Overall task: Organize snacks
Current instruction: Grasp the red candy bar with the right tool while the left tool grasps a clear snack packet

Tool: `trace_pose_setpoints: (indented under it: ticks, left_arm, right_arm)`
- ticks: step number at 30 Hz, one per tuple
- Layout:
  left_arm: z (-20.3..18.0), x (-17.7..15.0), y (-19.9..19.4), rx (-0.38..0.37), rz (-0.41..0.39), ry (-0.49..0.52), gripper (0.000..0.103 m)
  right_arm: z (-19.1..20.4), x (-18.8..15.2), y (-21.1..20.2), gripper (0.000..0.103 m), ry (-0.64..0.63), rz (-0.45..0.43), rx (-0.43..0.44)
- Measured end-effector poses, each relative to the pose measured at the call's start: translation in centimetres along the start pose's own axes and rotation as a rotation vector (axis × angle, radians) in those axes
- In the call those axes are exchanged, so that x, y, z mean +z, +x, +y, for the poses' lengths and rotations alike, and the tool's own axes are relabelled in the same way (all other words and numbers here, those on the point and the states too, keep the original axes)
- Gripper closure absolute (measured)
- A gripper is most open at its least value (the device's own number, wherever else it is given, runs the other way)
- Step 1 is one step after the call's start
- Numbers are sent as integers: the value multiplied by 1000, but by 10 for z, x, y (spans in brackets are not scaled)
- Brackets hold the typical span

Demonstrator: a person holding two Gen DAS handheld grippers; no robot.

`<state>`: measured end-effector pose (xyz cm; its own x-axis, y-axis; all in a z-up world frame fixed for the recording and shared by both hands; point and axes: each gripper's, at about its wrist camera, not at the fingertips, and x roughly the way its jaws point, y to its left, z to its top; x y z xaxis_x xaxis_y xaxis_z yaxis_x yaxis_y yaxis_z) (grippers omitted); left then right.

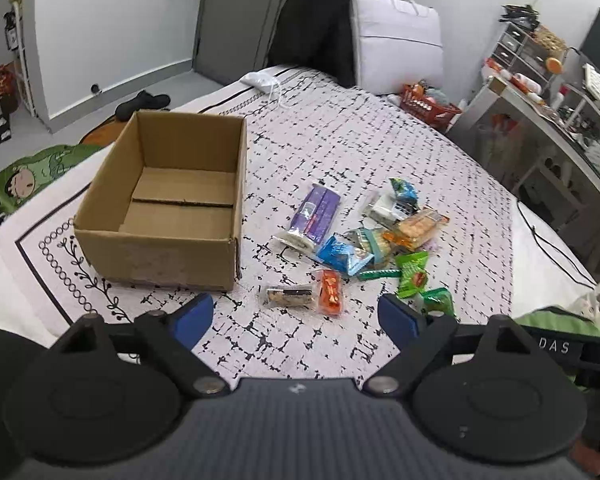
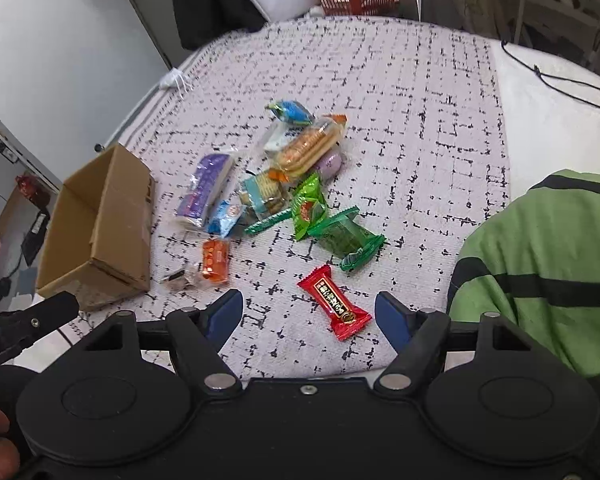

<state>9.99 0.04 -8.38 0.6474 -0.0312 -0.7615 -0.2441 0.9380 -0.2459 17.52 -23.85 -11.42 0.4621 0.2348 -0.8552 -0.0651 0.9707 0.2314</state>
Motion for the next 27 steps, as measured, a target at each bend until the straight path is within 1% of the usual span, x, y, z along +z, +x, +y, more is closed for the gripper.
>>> trace_pose_setpoints:
  ticks: [2,7,12,15,17,20,27]
  left_arm:
    - [0,1,10,10,12,-16,18]
    - [2,2,33,39,35,-60,22]
    - [4,6,52,64,43,-124,33]
    - [5,6,64,80,54,-167,35]
    - [5,7,72,94,60,-189,35]
    - [2,7,86,106,70,-217,35]
    - [1,8,118,149,110,-301,37]
  right_arm:
    - [-1,3,8,36,3,16,-9]
    - [-5,8,27,38,26,52,-12]
    - [-7,10,42,39,44,82,-15]
    - [-8,12,51,40,50,93,-28]
    - [-9,13,59,44,57,118,-27]
    - [-10,14,70,46,64,145,-34]
    - [-13,15,89,47,85,193,-44]
